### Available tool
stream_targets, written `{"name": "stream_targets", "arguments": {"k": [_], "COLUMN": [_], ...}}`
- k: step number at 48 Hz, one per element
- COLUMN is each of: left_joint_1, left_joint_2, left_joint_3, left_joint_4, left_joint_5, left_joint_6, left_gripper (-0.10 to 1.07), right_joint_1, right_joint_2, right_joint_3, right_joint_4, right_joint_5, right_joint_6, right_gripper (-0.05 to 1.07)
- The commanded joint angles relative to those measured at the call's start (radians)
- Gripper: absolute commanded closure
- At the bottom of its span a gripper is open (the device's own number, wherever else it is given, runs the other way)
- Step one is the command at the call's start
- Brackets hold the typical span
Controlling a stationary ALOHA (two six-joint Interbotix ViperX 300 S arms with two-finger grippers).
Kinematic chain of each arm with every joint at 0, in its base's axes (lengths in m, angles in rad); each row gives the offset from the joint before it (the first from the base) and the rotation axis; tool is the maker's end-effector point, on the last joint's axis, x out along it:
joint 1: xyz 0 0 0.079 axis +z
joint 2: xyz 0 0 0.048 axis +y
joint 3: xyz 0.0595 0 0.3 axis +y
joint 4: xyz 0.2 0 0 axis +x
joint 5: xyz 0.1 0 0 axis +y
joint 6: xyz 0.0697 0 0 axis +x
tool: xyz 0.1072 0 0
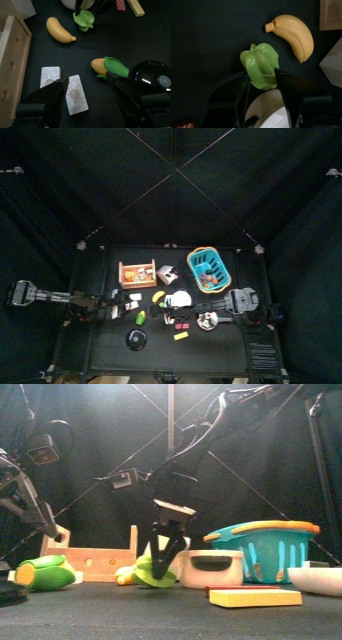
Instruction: Move starfruit to middle to cut
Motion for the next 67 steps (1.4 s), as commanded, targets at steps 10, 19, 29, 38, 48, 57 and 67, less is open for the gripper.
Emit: {"name": "stream_targets", "arguments": {"k": [10,19,29,38,48,57,67], "left_joint_1": [0.002,0.002,0.002,0.003,0.002,0.002,0.002], "left_joint_2": [0.002,0.002,0.002,0.002,0.002,0.002,0.002], "left_joint_3": [-0.009,-0.009,-0.008,-0.006,-0.006,-0.005,-0.005], "left_joint_4": [-0.002,0.0,0.0,-0.008,-0.008,-0.008,-0.009], "left_joint_5": [-0.008,-0.008,-0.008,-0.008,-0.008,-0.008,-0.008], "left_joint_6": [0.0,0.0,-0.003,-0.002,-0.002,-0.002,-0.002], "left_gripper": [0.03,0.03,0.03,0.03,0.03,0.03,0.03], "right_joint_1": [0.005,0.006,0.005,0.006,0.008,0.008,0.035], "right_joint_2": [-0.032,-0.028,-0.026,-0.044,-0.063,-0.084,-0.14], "right_joint_3": [-0.087,-0.103,-0.109,-0.15,-0.236,-0.242,-0.16], "right_joint_4": [0.026,0.028,0.066,0.175,0.337,0.308,0.249], "right_joint_5": [0.044,0.091,0.094,0.094,0.091,0.1,0.072], "right_joint_6": [-0.002,0.002,0.011,0.018,0.064,0.296,0.534], "right_gripper": [0.34,0.34,0.34,0.34,0.34,0.35,0.35]}}
